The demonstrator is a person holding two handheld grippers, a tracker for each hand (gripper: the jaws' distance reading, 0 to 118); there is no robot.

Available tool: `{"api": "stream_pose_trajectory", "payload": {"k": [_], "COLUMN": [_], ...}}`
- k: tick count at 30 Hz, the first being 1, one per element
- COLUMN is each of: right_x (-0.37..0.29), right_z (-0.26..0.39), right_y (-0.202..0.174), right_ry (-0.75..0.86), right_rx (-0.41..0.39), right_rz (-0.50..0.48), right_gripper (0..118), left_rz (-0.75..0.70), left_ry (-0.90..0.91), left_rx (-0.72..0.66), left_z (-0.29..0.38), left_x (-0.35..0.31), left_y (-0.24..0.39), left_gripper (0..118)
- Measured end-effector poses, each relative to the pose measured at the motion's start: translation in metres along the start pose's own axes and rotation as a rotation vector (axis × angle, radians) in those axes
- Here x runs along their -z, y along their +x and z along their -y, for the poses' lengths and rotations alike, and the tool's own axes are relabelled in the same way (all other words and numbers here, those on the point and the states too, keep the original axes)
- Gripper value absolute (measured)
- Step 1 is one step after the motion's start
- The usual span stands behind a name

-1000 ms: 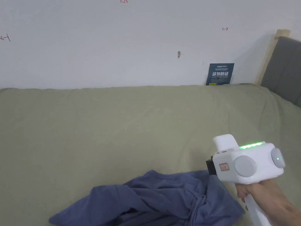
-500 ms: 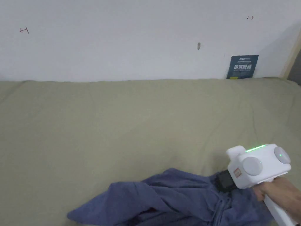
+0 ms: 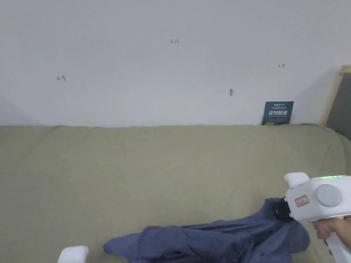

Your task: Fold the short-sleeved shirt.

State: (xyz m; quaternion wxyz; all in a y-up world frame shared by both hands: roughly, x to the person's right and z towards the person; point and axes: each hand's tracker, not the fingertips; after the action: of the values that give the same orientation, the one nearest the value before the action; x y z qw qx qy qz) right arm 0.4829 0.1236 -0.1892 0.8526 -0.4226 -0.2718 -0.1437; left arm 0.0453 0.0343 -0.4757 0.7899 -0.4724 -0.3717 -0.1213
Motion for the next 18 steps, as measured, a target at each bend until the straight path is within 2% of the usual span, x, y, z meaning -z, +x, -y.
{"api": "stream_pose_trajectory", "payload": {"k": [6,10,18], "right_x": [-0.124,-0.178,-0.283], "right_z": [0.01,0.011,0.009], "right_y": [0.031,0.053,0.065], "right_ry": [0.181,0.267,0.424], "right_rx": [0.101,0.172,0.211], "right_rz": [0.019,-0.016,-0.004], "right_gripper": [4,4,4], "left_rz": [-0.088,-0.127,-0.229], "left_ry": [0.175,0.304,0.469], "left_rx": [0.001,-0.026,-0.037], "left_z": [-0.023,-0.045,-0.09], "left_x": [-0.083,-0.15,-0.263], "left_y": [-0.014,-0.026,-0.053], "left_gripper": [1,1,1]}}
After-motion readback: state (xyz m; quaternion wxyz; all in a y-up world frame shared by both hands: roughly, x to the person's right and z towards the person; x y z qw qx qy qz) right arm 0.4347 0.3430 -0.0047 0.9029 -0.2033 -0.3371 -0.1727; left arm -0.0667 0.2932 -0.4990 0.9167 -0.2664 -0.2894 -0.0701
